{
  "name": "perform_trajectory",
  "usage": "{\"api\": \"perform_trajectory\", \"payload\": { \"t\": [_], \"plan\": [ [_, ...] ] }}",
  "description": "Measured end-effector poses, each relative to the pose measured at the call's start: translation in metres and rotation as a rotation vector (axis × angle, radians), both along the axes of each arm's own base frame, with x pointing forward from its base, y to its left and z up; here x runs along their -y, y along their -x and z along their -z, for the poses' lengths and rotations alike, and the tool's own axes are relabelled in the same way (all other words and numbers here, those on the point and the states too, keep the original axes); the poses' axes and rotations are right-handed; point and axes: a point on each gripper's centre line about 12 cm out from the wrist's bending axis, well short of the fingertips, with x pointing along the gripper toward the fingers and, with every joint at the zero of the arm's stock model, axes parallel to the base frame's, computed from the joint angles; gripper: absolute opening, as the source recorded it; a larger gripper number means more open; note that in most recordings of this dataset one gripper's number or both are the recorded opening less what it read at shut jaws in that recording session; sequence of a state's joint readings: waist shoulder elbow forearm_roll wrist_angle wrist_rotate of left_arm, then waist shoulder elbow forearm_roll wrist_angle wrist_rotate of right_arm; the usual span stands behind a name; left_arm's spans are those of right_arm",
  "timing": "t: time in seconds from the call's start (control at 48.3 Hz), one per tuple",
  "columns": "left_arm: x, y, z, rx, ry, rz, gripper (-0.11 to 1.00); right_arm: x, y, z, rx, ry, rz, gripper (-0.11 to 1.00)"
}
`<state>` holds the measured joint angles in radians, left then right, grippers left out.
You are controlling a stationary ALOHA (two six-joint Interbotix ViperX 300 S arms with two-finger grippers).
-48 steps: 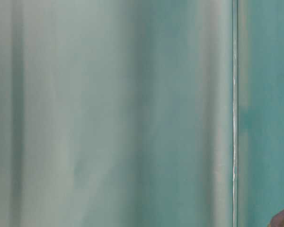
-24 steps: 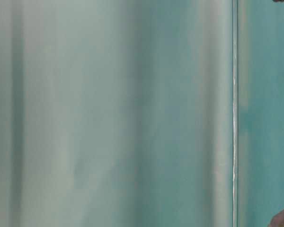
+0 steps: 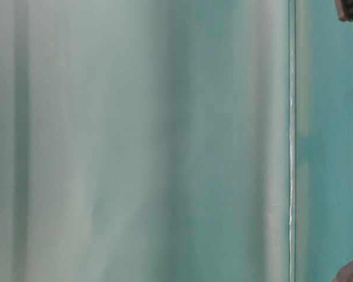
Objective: Insert the wire through the hole in the metal fitting marked with a red label. (retake)
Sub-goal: 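Push the wire tip through the bracket hole leftward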
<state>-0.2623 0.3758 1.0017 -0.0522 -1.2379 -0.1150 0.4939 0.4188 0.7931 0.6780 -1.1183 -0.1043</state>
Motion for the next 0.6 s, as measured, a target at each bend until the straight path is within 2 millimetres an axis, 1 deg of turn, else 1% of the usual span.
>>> {"api": "perform_trajectory", "payload": {
  "t": [0.6],
  "plan": [
    [-0.001,0.0,0.0,-0.002,0.001,-0.002,0.63,-0.001,-0.013,0.001,0.018,0.003,0.003,0.02]
  ]
}}
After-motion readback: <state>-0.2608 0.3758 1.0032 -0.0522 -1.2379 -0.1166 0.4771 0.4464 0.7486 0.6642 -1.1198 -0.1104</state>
